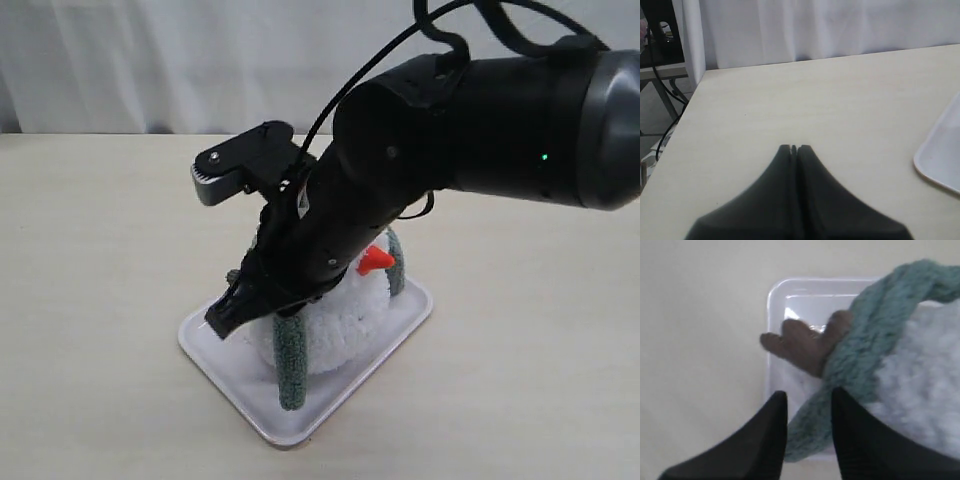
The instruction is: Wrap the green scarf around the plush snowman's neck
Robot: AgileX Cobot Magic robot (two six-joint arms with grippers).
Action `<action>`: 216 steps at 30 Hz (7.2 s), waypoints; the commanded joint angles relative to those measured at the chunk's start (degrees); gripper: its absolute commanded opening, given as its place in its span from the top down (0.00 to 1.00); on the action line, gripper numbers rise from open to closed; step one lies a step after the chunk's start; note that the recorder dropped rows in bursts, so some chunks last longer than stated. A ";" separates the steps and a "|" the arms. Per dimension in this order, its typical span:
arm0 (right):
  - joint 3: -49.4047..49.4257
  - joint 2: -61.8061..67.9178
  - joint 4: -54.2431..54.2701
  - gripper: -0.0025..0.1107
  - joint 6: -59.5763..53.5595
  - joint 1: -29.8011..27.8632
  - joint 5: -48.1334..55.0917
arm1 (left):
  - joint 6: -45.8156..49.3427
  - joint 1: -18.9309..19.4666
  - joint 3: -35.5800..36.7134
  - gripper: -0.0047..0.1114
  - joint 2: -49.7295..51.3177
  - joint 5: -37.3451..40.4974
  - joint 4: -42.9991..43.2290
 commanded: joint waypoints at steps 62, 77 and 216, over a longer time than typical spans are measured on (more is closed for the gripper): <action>13.38 -0.72 -23.21 0.90 17.56 2.91 3.36 | -0.05 0.06 0.18 0.96 -0.10 -0.92 -0.04; 13.38 -2.14 -23.21 0.56 17.56 2.91 2.49 | -0.05 0.06 0.18 0.96 -0.10 -0.92 -0.04; 23.27 8.28 58.67 0.58 -42.92 -32.32 -39.05 | -0.05 0.06 0.18 0.96 -0.10 -0.92 -0.04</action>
